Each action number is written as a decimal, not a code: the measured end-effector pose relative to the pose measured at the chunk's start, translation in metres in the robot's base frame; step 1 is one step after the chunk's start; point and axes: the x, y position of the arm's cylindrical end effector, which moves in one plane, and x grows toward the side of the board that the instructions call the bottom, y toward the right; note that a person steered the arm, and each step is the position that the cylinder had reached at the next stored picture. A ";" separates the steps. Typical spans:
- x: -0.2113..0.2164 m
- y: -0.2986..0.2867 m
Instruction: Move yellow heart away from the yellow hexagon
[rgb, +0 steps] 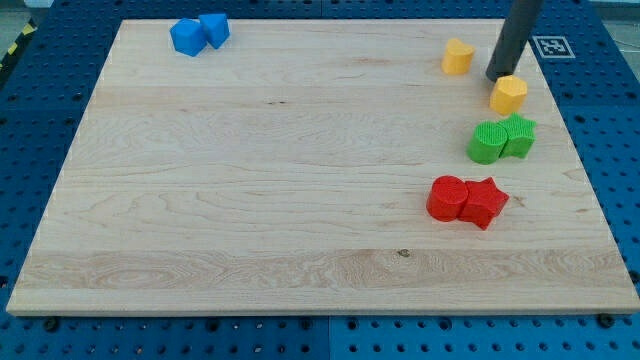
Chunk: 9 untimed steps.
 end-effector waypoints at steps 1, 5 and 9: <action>-0.019 -0.028; -0.064 -0.077; -0.063 -0.252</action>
